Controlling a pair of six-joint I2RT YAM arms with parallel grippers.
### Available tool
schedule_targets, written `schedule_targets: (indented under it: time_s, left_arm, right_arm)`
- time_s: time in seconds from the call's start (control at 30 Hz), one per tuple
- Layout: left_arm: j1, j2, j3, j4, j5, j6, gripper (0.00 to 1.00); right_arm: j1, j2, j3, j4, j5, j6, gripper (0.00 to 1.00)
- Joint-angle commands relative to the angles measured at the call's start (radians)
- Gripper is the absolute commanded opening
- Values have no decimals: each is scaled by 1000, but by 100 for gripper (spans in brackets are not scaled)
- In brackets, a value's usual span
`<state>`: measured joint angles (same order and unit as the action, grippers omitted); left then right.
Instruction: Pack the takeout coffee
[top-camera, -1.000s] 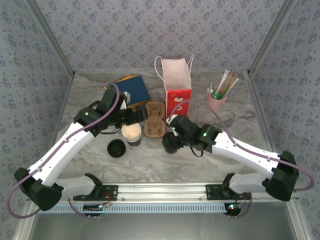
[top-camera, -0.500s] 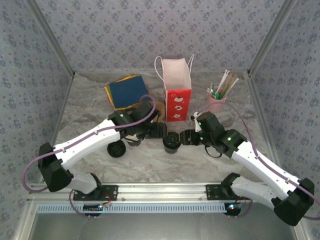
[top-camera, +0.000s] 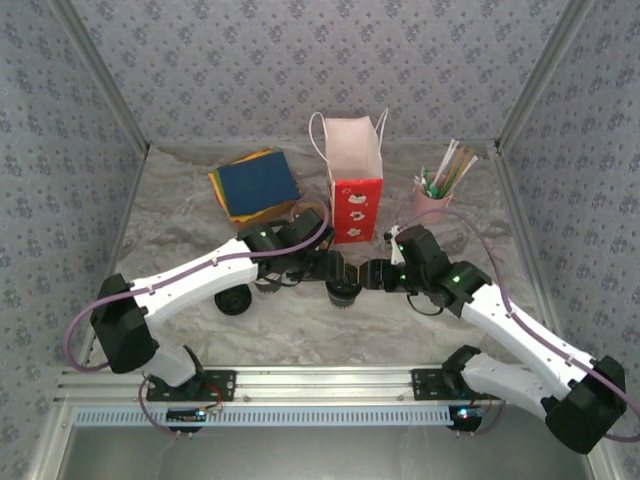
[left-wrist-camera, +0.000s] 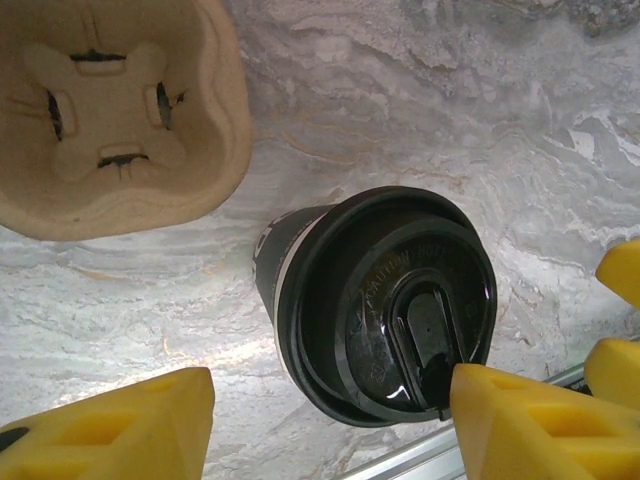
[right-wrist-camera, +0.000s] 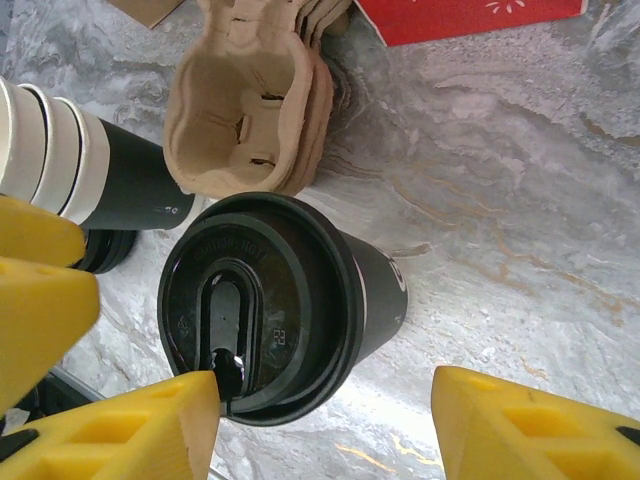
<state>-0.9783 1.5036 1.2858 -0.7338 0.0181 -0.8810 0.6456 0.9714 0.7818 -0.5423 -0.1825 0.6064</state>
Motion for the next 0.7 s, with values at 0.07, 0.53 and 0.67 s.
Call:
schedule_targets:
  time_s: [0.07,0.53,0.67]
  left_arm:
    - [-4,27,-31,15,23,6,59]
    - [6,33,-65,42,37,14,59]
    - [8,45,-76,34,37,17,55]
  right_arm:
    - [0,30,-10,33,-35,13,58]
    - [3,95,-6,49,-49,0,56]
    - [5,111,-6,53,-51,-5,55]
